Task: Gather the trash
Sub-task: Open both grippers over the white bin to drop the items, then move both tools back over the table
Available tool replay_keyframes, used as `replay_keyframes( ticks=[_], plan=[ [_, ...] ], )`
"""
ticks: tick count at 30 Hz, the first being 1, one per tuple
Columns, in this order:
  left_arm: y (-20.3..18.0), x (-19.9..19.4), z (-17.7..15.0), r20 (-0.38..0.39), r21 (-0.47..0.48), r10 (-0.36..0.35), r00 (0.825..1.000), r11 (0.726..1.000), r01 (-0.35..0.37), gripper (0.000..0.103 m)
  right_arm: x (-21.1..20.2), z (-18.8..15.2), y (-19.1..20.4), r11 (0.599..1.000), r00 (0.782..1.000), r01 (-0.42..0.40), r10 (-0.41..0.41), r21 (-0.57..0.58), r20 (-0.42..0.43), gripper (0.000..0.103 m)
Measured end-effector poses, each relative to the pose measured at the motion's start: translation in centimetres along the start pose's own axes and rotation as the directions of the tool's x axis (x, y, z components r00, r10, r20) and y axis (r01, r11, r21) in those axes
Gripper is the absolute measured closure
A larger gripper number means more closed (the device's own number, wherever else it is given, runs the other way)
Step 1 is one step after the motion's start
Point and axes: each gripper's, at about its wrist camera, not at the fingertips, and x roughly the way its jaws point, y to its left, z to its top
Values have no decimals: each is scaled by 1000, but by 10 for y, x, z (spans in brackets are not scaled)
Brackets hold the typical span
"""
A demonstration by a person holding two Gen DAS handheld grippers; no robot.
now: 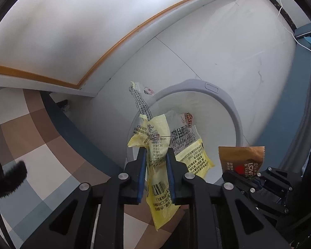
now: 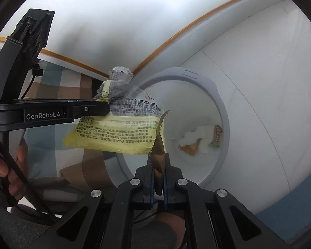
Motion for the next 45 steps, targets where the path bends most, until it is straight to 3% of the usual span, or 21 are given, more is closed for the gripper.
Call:
replay_keyframes(
  ticks=[3,5,10,15,21,25,27,31,36,39,45],
  plan=[
    [6,-4,1,19,-28,12,1000,1000,-11,58,10,1,2,1000,999,-11,11,-4,-37,97],
    [13,-2,-2,33,-53,13,999,999,-11,53,17,1,3,1000,998,-9,9,-8,-58,97],
    [22,-9,-4,69,-91,-10,998,996,16,52,27,-2,-1,1000,997,-9,10,5,-75,95],
    [27,-27,-9,139,-113,-17,990,993,33,36,30,-3,1,1000,996,2,-1,11,-88,93],
    [38,-46,-20,213,-125,-67,975,988,95,36,41,2,6,1000,995,10,-9,7,-104,91],
    [48,-60,-30,256,-141,-72,964,984,111,36,41,2,10,1000,994,17,-18,-3,-111,81],
    [52,-67,-36,281,-151,-79,957,981,126,36,39,1,12,999,993,39,-40,-11,-109,64],
    [57,-85,-50,348,-165,-65,935,978,129,28,31,-3,12,999,994,46,-46,-3,-100,62],
    [71,-105,-77,432,-180,-46,901,974,137,27,7,-6,17,998,997,62,-63,-18,-50,45],
    [84,-123,-103,505,-228,12,863,966,120,27,-14,-6,23,997,997,73,-74,-29,-3,38],
    [124,-157,-152,603,-352,103,791,924,148,26,-63,0,44,993,986,112,-105,-48,130,29]
  ],
)
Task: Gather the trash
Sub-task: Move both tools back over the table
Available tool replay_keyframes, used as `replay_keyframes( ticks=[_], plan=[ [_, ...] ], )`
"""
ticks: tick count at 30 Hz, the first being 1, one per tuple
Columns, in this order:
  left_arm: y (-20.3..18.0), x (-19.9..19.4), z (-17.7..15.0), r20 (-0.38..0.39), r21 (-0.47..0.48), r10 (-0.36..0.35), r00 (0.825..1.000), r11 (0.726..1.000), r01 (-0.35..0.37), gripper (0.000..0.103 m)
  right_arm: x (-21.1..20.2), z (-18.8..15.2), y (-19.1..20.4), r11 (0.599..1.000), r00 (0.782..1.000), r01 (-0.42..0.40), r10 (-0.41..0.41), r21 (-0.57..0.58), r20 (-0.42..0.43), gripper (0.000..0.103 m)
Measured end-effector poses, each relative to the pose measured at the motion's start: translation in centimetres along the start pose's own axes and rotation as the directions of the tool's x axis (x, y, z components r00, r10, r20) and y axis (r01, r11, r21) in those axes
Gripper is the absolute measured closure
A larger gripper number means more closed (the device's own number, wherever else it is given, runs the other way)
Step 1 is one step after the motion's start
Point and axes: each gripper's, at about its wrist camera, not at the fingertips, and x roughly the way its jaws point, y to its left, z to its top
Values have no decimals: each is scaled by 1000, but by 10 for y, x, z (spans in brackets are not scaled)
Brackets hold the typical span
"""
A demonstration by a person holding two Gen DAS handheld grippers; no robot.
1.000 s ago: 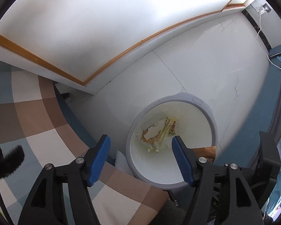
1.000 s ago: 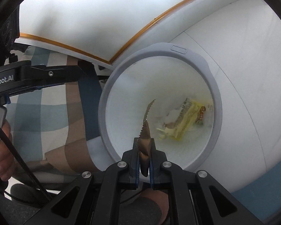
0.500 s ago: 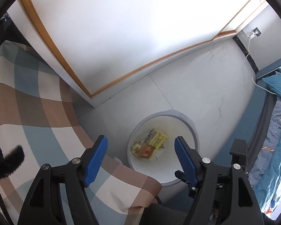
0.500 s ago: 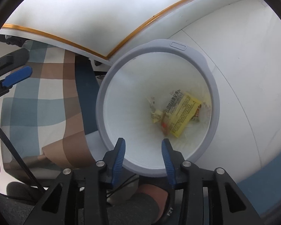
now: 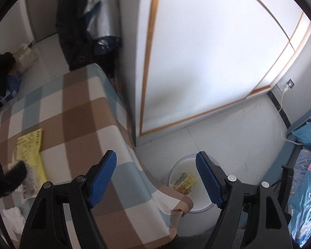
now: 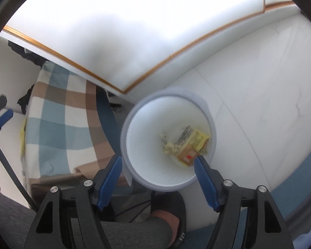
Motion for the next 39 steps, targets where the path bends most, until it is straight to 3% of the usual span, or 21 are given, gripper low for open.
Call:
replay_keyframes(
  ticks=[3,7,13,15,22,26,33,36,39],
  plan=[
    [23,-27,1,64,-39,27,998,999,-25,20,-27,7,12,1000,996,-8,8,0,86,26],
    [51,-60,4,118,-81,60,991,995,-51,20,-67,18,47,998,975,-11,25,-64,222,24],
    [96,-116,2,219,-164,163,962,978,-128,19,-121,26,128,978,928,-28,102,-207,357,20],
    [116,-132,-2,248,-215,204,947,965,-151,19,-134,25,156,965,917,-40,139,-260,375,13],
    [162,-182,-26,309,-324,296,904,926,-193,13,-150,9,245,915,904,-98,247,-393,350,12],
    [183,-192,-41,307,-348,333,892,911,-221,12,-148,-7,292,870,902,-138,308,-473,303,11],
    [223,-197,-69,303,-399,358,883,889,-224,12,-121,-36,357,803,915,-201,358,-560,185,10],
    [239,-196,-77,294,-415,363,884,882,-225,12,-103,-50,381,771,914,-284,398,-570,83,8],
    [254,-193,-85,278,-429,363,889,875,-223,12,-91,-61,396,761,925,-276,377,-587,54,8]
  ],
)
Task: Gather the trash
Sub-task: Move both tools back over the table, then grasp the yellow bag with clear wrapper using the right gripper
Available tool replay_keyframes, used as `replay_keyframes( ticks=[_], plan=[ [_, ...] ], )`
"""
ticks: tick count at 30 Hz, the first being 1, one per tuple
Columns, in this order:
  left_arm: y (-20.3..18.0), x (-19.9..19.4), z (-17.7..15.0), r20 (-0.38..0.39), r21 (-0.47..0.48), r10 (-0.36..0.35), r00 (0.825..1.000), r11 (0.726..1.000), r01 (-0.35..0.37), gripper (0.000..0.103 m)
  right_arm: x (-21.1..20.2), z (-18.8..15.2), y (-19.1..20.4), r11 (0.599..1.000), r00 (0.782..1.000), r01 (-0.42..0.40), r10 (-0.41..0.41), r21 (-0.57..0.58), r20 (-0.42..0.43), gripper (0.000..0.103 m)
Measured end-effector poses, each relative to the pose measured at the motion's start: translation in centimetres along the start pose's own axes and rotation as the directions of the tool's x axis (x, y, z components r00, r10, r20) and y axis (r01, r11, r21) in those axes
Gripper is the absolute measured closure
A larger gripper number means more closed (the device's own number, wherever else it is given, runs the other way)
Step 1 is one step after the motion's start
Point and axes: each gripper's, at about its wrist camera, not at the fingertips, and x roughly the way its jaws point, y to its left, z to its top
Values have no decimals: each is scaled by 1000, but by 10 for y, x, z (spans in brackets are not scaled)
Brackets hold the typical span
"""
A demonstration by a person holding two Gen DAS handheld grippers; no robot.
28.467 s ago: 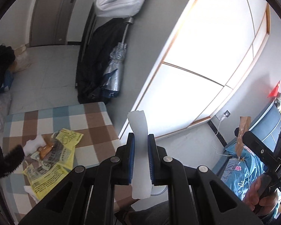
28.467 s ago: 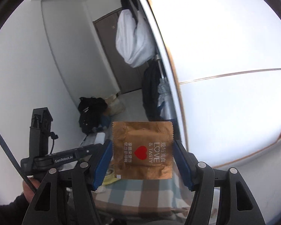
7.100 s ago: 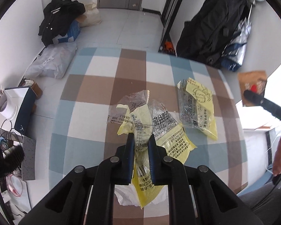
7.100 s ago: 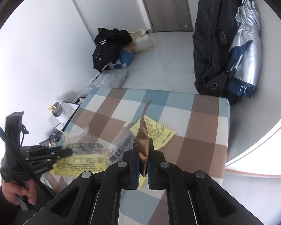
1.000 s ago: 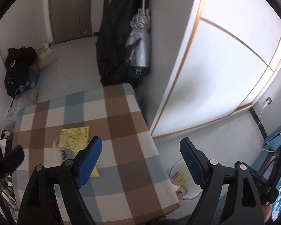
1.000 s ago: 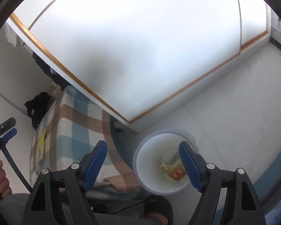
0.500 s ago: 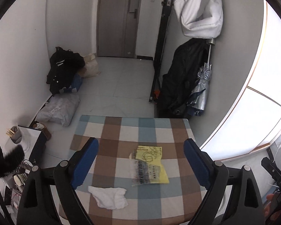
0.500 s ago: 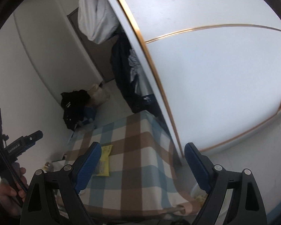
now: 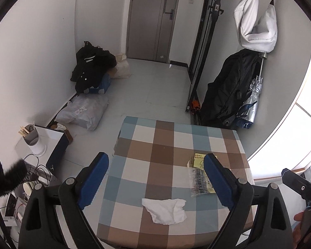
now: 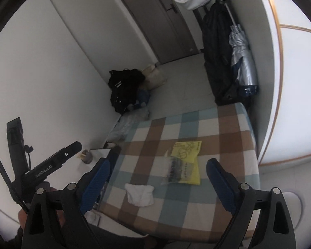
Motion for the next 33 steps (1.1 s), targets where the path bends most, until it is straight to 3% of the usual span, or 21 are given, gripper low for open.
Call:
replay_keyframes(
  ticks=[8,15,23,26,33],
  plan=[
    [34,20,-17,-18,-33,-29,999,999,28,12,43,-4,12,1000,998,12,-12,-1,-68,8],
    [57,37,-21,-79,-109,-46,996,993,38,12,85,-9,4,996,985,90,-93,-24,-147,8],
    [66,54,-21,-143,-149,-53,988,988,31,12,149,-4,-17,977,940,183,-206,-110,-273,8],
    [71,60,-21,-160,-158,-45,986,987,20,12,177,-2,-25,971,916,203,-234,-129,-325,8],
    [87,73,-22,-198,-205,-12,980,978,-29,12,209,-4,-32,962,885,235,-271,-139,-380,8]
  ],
)
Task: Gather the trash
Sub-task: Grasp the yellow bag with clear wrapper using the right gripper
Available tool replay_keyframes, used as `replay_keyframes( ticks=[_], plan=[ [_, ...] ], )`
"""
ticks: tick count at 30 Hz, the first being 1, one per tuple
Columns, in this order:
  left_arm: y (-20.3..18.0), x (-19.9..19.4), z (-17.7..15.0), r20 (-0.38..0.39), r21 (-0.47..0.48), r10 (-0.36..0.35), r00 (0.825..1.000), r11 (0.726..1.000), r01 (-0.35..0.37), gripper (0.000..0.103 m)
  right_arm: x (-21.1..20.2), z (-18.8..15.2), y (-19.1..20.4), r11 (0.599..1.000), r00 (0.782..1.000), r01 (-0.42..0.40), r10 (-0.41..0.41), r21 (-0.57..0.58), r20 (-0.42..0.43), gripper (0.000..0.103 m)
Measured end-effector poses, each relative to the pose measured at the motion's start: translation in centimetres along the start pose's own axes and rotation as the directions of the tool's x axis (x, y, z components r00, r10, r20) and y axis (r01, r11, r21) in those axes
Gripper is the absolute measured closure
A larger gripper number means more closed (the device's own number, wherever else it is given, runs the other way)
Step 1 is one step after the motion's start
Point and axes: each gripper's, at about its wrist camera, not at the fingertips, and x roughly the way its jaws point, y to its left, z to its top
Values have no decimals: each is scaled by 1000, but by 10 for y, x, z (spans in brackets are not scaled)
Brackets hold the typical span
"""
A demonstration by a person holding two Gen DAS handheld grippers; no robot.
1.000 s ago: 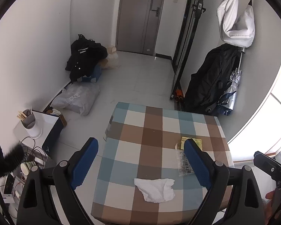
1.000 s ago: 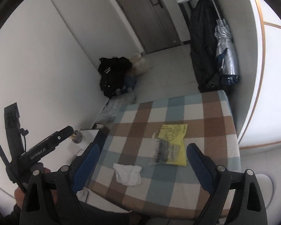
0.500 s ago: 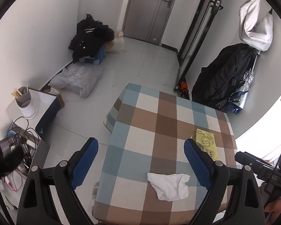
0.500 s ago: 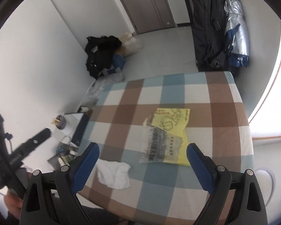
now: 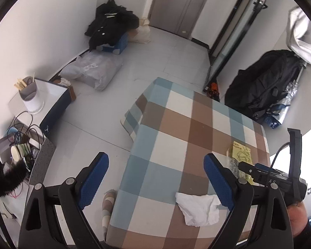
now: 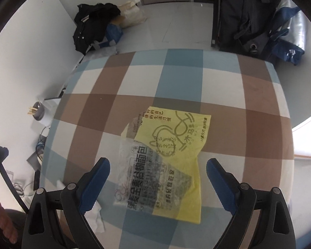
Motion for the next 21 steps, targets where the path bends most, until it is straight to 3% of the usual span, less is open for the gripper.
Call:
replay_keyframes(
  ticks=[7,15,21],
  plan=[
    [17,10,5,-28,-78,11,1000,997,-13,12,17,0,9,1000,998,25,-25,-2,-54,8],
    [23,16,7,-45,-114,30,999,993,-35,12,31,0,37,976,987,152,-159,-153,-33,7],
    [21,19,6,-57,-91,45,997,995,-50,12,29,-3,36,976,990,135,-141,-168,-25,10]
  ],
)
